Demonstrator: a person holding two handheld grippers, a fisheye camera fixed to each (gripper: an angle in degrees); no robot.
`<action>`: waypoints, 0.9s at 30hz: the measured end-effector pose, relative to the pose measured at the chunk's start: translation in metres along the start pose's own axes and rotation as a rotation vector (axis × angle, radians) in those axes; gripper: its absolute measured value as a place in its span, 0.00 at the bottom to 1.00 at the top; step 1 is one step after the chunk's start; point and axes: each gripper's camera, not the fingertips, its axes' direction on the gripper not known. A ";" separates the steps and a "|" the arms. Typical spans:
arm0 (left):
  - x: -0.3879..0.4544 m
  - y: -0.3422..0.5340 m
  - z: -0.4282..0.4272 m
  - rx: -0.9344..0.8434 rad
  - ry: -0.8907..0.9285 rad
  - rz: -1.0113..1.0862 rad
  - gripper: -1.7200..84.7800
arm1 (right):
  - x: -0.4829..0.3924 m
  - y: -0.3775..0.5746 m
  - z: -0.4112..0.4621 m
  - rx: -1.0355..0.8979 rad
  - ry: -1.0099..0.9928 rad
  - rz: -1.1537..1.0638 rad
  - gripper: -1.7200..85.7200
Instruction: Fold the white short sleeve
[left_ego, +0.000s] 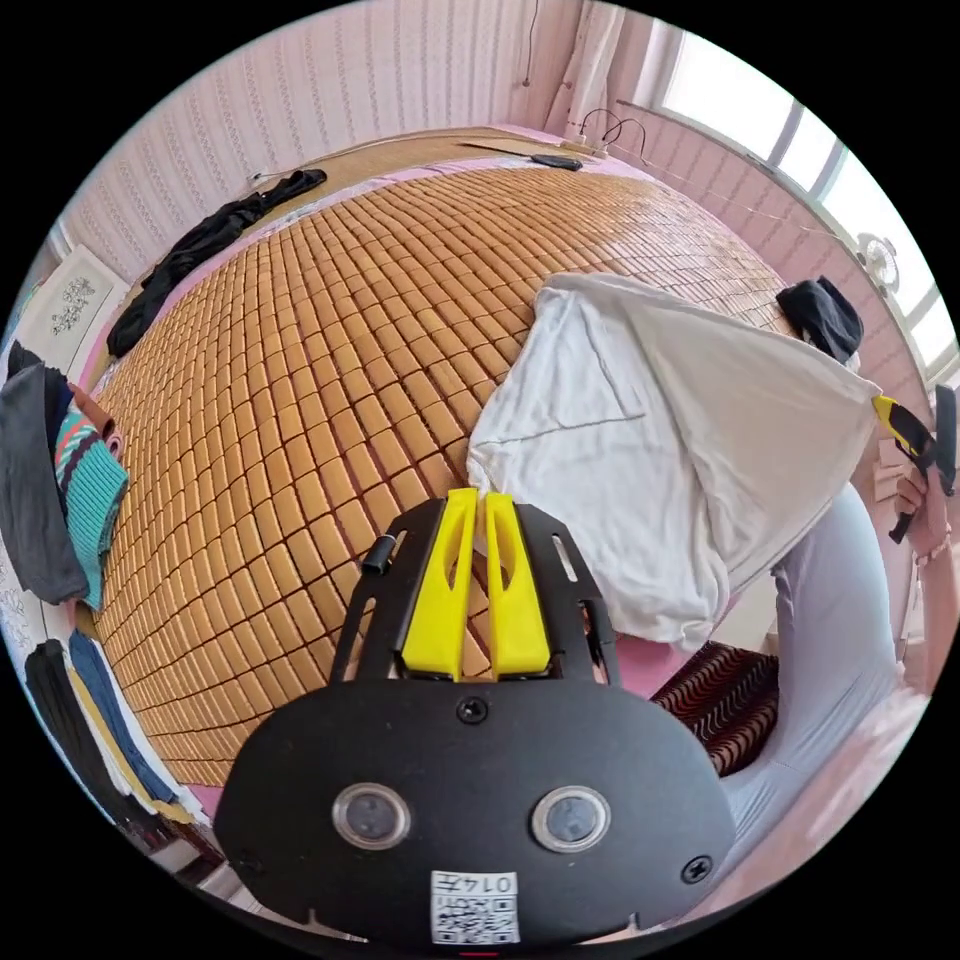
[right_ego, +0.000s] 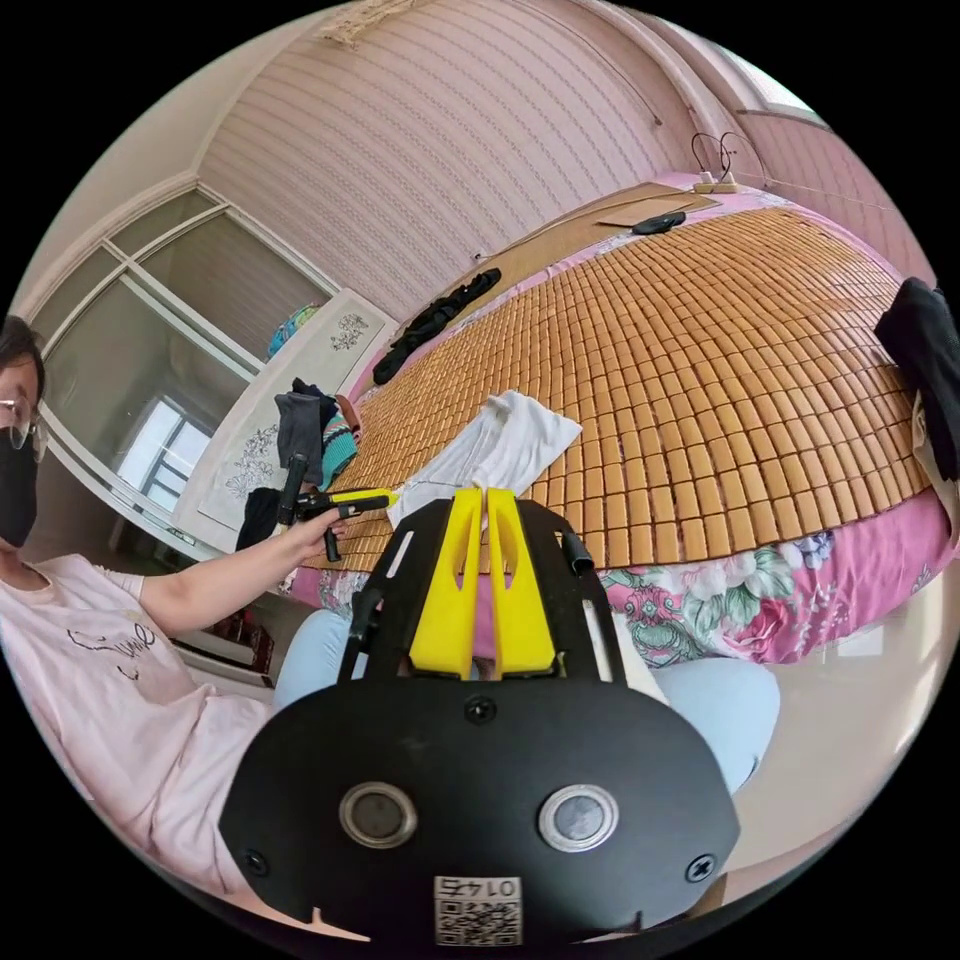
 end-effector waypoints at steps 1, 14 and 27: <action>-0.004 0.012 -0.021 0.057 0.031 -0.040 0.02 | 0.000 0.000 -0.010 0.012 0.003 -0.008 0.02; -0.022 0.167 -0.272 0.716 0.404 -0.203 0.01 | -0.053 -0.009 -0.205 0.386 -0.227 -0.216 0.02; -0.037 0.151 -0.364 0.800 0.212 -0.293 0.01 | -0.123 -0.107 -0.231 0.357 -0.104 -0.333 0.02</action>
